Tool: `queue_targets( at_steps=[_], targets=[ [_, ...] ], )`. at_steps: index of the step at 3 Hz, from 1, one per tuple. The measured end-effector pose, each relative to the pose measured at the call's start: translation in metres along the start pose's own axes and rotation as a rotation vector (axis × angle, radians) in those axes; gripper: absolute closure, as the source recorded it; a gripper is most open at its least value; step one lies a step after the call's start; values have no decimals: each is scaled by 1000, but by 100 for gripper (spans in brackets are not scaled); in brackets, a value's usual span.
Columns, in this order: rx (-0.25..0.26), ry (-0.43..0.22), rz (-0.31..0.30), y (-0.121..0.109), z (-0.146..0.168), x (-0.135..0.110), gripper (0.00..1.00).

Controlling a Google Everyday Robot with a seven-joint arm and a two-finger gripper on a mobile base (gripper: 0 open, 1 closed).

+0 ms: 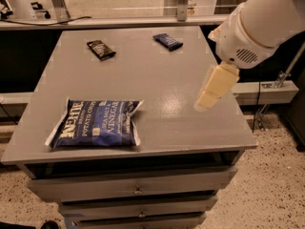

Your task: Move blue chip bag near rxbar blueberry

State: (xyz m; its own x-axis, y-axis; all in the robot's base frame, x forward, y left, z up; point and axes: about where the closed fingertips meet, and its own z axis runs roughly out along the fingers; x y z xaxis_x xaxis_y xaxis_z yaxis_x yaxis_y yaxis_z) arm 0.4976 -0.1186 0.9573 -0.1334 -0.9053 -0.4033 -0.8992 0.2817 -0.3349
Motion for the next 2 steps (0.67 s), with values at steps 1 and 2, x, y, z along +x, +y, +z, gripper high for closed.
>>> queue_targets(
  at_steps=[1, 2],
  targets=[
    [-21, -84, -2, 5, 24, -35, 0],
    [-77, -157, 13, 24, 43, -64, 0]
  ],
)
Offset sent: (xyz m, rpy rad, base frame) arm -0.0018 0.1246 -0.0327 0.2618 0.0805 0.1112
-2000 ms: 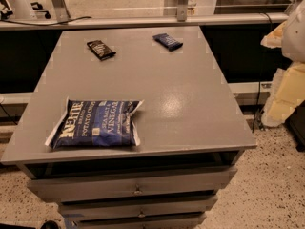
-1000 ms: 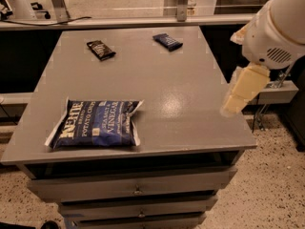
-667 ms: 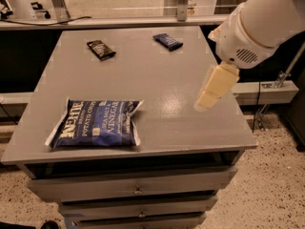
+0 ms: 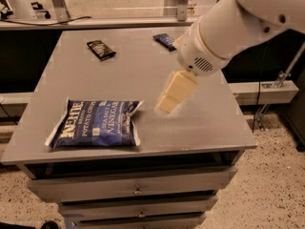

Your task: Move blue chip bag near rxbar blueberry

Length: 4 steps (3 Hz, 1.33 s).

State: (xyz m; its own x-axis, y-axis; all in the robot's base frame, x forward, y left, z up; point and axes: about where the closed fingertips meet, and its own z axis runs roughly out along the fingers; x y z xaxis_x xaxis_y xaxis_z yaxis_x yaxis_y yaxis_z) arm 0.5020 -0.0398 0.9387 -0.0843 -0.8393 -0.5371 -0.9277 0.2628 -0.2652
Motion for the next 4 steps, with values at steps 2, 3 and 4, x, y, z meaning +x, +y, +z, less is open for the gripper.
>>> queue_targets(
  at_steps=[2, 3, 4],
  targets=[
    [-109, -119, 38, 35, 34, -42, 0],
    [-162, -177, 57, 49, 49, -63, 0],
    [-193, -216, 63, 61, 72, -70, 0]
  ],
)
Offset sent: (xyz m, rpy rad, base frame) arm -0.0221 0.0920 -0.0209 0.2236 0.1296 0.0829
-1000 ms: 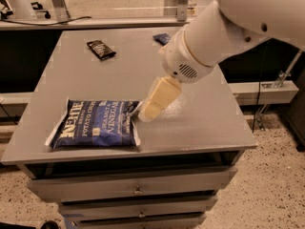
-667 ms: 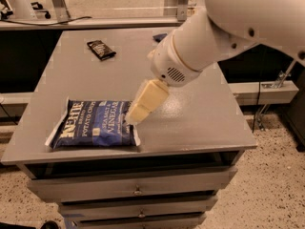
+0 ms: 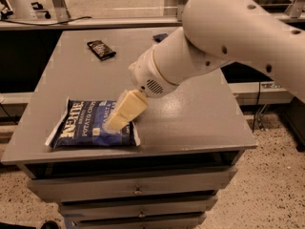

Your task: Move blue chip bag near rxbar blueberry

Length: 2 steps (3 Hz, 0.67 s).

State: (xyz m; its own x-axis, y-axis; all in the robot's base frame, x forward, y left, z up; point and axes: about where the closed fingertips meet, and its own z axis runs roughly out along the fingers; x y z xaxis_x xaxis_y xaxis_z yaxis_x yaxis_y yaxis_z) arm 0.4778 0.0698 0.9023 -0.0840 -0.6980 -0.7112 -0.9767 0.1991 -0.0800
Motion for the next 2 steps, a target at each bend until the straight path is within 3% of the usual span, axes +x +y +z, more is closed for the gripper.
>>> queue_targets(
  at_steps=[2],
  targets=[
    [-79, 18, -14, 12, 53, 21, 0]
  ],
)
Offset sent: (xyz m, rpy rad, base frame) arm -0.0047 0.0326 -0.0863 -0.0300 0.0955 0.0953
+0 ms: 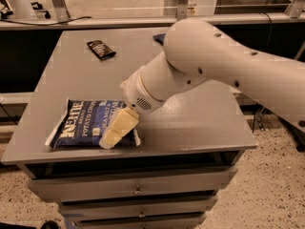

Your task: Move blue chip bag near rxbar blueberry

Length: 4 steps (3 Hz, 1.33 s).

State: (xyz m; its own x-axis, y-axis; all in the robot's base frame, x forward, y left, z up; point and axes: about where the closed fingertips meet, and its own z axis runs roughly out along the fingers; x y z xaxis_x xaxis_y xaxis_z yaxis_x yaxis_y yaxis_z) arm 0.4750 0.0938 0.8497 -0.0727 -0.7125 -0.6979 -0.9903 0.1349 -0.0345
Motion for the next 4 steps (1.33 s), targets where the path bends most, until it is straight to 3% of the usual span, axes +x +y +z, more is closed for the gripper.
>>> queue_targets(
  at_steps=[1, 2, 3, 4],
  targets=[
    [-20, 13, 14, 2, 11, 7, 16],
    [1, 16, 27, -9, 3, 10, 39],
    [72, 31, 43, -37, -26, 17, 62],
    [178, 72, 76, -75, -75, 40, 86]
  ],
)
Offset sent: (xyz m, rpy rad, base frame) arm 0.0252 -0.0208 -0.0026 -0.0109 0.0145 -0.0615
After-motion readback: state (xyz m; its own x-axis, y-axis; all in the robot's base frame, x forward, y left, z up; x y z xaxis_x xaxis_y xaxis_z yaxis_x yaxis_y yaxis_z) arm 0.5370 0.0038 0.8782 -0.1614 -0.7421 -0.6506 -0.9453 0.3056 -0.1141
